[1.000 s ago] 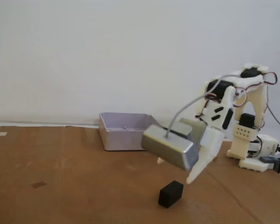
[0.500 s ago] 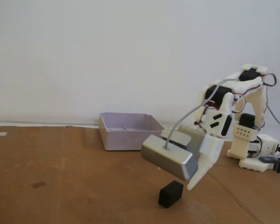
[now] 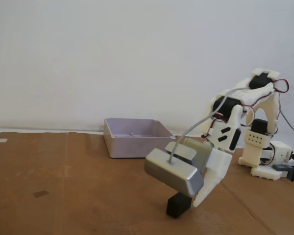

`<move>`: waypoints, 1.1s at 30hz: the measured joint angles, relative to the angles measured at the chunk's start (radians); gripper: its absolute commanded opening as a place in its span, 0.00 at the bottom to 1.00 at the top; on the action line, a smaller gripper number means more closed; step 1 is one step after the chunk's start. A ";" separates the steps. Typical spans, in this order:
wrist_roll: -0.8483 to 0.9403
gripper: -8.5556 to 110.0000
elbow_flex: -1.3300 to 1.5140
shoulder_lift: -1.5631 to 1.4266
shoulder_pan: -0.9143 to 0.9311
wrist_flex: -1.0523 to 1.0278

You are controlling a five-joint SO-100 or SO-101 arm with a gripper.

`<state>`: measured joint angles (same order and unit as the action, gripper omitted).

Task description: Grasp a block and put it in the box.

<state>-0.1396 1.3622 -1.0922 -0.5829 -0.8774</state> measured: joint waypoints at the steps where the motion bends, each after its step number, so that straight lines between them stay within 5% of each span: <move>1: -0.005 0.43 0.000 0.000 0.000 0.000; 33: 0.103 0.43 -0.077 0.140 -0.034 0.000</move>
<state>-0.0368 1.2855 -0.9526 -0.6167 -0.8774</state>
